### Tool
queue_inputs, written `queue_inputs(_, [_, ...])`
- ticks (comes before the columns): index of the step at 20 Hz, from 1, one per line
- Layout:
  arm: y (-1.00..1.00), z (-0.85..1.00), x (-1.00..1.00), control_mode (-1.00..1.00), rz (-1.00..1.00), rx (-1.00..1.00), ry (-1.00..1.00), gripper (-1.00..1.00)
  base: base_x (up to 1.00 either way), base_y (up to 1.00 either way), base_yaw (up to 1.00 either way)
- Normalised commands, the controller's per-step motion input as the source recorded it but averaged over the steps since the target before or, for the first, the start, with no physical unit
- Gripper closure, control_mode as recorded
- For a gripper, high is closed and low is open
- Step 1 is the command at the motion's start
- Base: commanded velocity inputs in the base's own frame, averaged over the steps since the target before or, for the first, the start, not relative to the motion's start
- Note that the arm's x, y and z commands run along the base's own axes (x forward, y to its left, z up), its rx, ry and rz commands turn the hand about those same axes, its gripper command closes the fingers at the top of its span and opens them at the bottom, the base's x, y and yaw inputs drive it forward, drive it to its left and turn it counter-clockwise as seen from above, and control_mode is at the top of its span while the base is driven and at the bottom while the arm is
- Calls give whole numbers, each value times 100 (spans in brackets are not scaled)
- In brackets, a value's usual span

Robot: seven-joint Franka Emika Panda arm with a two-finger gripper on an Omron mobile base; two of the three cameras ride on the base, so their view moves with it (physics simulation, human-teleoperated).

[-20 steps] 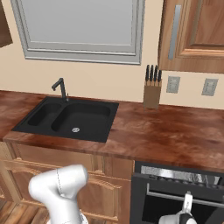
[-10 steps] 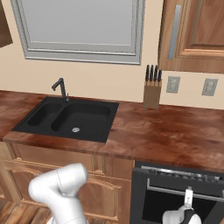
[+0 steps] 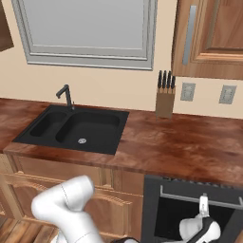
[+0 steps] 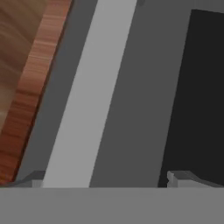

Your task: Pick up the cup and bowl from the counter, place them in the dishwasher, and close the dishwasher door.

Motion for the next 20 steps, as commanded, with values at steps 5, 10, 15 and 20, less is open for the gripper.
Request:
queue_inputs(5, [0,-46,48,-100,0,-12,-14,-100,0,0,0])
queue_inputs(10, [0,-48,55,-100,0,-13,-13,-100,0,0,0])
queue_inputs(15, [0,-49,62,-100,0,-13,-12,-100,0,0,0])
queue_inputs(20, [0,-57,79,-100,0,-14,-9,-100,0,0,0])
